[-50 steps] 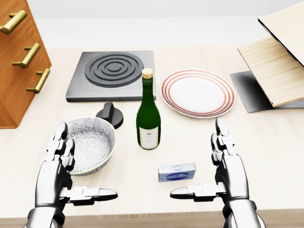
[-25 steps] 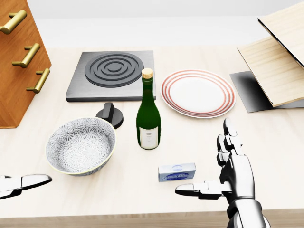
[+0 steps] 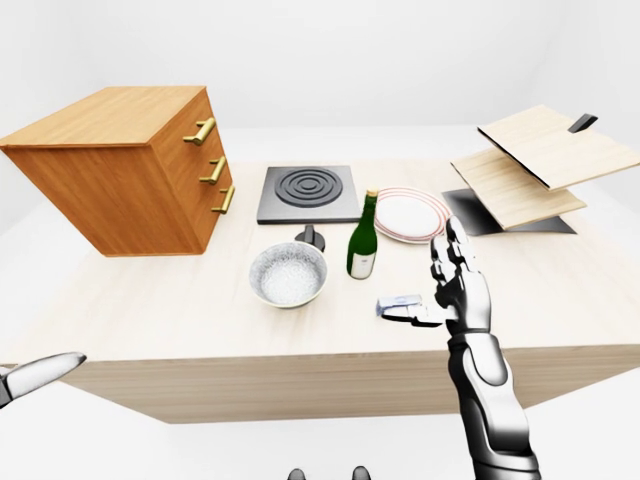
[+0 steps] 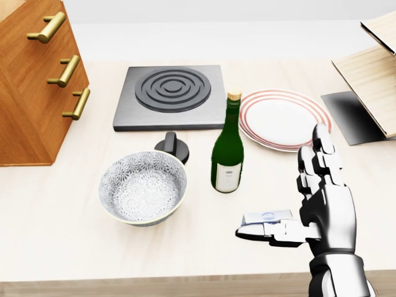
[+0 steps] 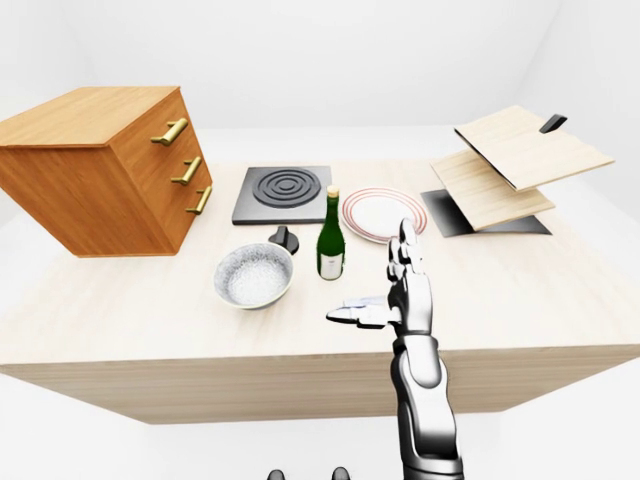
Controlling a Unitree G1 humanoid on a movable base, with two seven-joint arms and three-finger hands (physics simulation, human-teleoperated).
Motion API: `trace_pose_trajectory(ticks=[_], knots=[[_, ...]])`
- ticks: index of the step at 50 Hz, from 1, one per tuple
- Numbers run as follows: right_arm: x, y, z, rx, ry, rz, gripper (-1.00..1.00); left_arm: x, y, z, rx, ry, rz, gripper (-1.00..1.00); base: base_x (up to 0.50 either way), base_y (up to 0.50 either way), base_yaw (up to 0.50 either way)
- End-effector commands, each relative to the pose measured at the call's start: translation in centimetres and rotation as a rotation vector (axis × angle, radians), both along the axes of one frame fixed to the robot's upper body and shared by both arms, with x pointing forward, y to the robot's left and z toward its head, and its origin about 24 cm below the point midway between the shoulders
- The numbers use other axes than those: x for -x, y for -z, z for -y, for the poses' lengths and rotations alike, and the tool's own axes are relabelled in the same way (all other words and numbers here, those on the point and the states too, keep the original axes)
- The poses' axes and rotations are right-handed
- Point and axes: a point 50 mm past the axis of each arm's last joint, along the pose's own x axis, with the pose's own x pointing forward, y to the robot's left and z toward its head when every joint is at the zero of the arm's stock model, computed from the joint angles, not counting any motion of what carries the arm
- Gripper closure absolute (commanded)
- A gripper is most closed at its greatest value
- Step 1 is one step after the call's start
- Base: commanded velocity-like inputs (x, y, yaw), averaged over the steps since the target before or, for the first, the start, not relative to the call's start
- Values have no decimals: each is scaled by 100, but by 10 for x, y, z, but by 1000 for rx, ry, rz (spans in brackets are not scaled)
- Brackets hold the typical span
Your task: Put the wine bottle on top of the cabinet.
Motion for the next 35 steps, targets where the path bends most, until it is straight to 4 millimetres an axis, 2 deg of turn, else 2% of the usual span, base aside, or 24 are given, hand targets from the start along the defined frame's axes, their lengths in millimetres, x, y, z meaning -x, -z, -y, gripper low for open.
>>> trace_pose_trajectory(ticks=[1,6,9,17,29,35], knots=[[5,-13,0,-28,-4,60,-100,10,-6,1,-36,-26,19,-100,-3,50,0],[7,-23,-1,-48,-11,104,-100,13,-7,0,-37,-26,29,-100,-3,50,0],[8,-27,-1,-46,-8,123,-100,7,-2,0,-13,-20,9,-100,-2,50,0],[8,-28,2,-56,2,128,-100,2,2,1,-7,-20,-18,-100,-1,50,0],[8,-28,0,-58,-1,129,-100,5,2,0,-1,-24,-6,-100,0,50,0],[9,-36,1,-57,1,163,-100,1,4,1,5,-18,-16,-100,0,31,0]])
